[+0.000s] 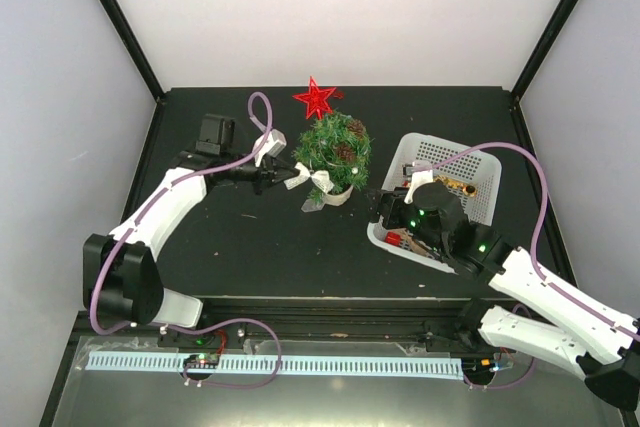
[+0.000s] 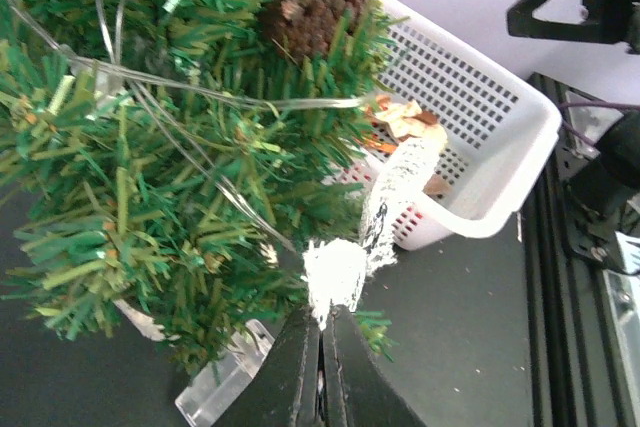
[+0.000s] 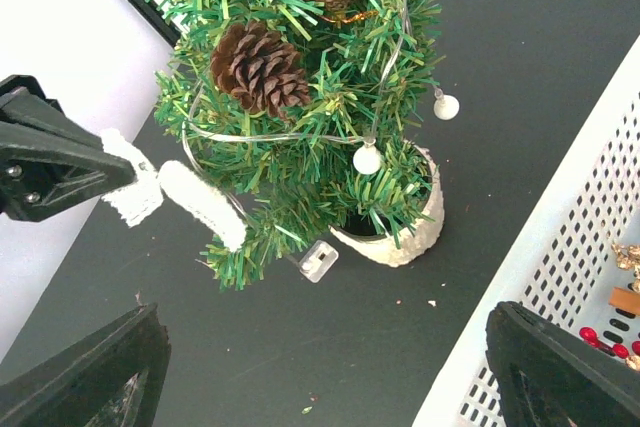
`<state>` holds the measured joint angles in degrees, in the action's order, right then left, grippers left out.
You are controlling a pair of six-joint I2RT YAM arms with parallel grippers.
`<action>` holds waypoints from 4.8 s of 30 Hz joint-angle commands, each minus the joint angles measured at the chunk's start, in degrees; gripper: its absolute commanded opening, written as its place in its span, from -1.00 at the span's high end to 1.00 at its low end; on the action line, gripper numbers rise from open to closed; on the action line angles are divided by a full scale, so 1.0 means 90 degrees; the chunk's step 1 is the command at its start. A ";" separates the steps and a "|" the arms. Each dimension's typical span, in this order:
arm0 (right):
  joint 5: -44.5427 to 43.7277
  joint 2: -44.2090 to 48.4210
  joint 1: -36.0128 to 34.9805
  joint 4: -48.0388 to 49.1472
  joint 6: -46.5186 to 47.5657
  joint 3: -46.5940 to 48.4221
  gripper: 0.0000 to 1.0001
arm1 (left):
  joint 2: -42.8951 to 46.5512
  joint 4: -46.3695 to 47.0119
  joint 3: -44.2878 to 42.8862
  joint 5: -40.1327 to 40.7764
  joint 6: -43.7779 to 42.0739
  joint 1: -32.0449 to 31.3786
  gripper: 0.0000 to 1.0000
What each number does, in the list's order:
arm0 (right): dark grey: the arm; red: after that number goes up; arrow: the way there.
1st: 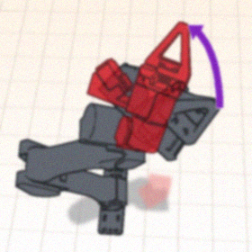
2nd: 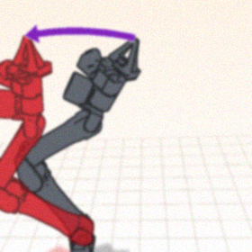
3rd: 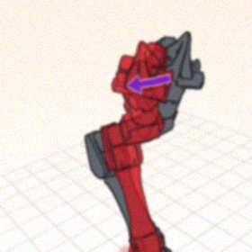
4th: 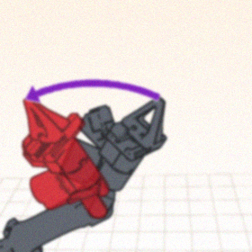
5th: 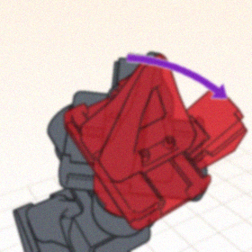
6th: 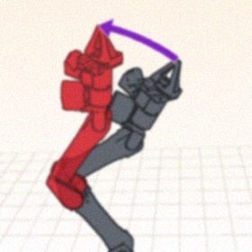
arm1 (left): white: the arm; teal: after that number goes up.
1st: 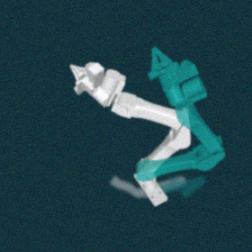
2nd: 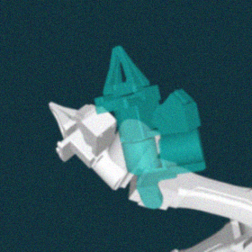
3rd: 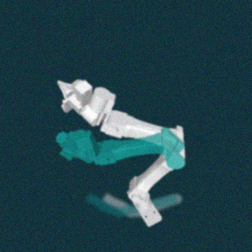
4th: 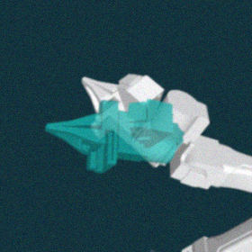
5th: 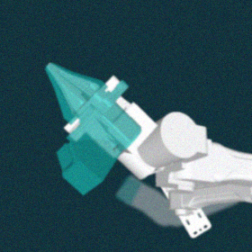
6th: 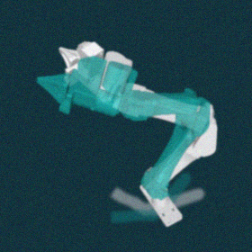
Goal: Decorate the small christmas tree
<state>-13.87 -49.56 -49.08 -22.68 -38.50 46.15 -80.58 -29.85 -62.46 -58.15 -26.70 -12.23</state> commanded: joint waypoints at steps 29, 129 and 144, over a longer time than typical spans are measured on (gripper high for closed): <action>0.0728 0.0014 0.0452 0.0691 -0.0251 -0.0479 -0.75 | -0.0259 0.1973 0.1007 0.0640 0.0484 -0.0399 0.97; 0.1312 0.0017 0.0603 0.1142 -0.0371 -0.0929 -0.75 | -0.0573 0.0293 -0.0256 0.2085 -0.0607 -0.1488 0.76; 0.1451 0.0101 0.0649 0.1313 -0.0424 -0.1193 -0.75 | -0.0436 0.0767 -0.0101 0.2504 -0.0472 -0.1561 0.75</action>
<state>-1.83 -49.25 -43.59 -12.86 -42.39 36.45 -86.04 -24.97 -62.81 -36.64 -31.97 -25.98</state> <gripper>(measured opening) 0.874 0.120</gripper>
